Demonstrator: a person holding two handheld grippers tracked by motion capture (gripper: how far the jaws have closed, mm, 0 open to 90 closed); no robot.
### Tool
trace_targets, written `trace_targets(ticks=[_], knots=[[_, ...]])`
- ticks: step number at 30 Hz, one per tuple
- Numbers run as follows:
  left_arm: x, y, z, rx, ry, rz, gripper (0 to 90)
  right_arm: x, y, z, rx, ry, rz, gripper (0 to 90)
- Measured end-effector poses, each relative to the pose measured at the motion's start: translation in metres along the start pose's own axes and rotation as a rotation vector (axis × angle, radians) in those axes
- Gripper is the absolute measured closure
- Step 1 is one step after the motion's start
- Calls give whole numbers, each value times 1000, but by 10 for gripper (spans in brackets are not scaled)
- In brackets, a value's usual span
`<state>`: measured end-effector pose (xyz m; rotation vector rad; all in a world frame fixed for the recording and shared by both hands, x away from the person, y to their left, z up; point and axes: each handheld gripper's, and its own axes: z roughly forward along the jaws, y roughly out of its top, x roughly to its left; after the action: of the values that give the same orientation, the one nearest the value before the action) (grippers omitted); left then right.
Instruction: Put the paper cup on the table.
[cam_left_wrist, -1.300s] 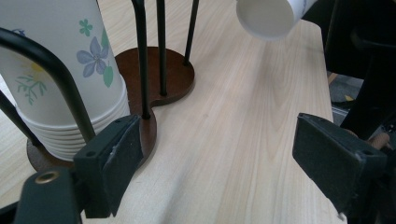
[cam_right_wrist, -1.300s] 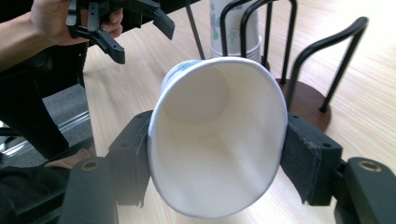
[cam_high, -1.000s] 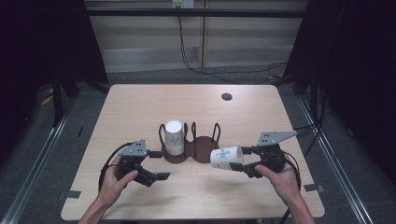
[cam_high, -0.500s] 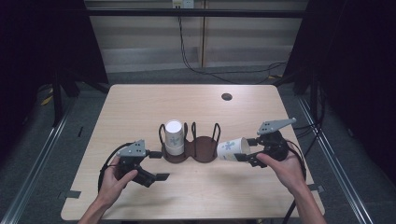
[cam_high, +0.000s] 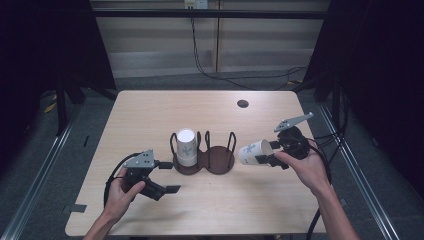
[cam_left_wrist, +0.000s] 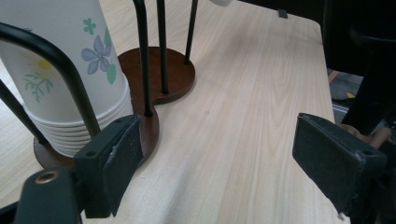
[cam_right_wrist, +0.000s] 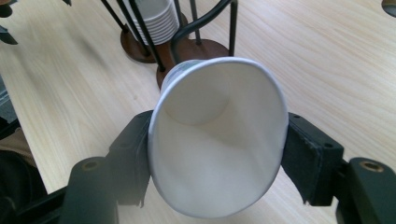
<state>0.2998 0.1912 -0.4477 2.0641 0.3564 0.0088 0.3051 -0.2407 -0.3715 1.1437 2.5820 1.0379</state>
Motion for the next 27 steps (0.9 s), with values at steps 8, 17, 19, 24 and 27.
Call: trace_targets(ticks=[8, 17, 19, 24, 27], knots=[[0, 0, 0, -1, -13, 2, 159, -7, 15, 9, 120, -62, -12, 320], [-1, 0, 0, -19, -40, 9, 159, -17, 26, 12, 193, -118, -19, 314], [-1, 0, 0, -26, -35, 17, 159, -20, 28, 13, 220, -124, -13, 314], [-2, 0, 1, -17, -34, 19, 159, -29, 29, 22, 291, -114, 1, 311], [-1, 0, 2, -9, -27, 20, 159, -36, 31, 28, 332, -114, 20, 311]])
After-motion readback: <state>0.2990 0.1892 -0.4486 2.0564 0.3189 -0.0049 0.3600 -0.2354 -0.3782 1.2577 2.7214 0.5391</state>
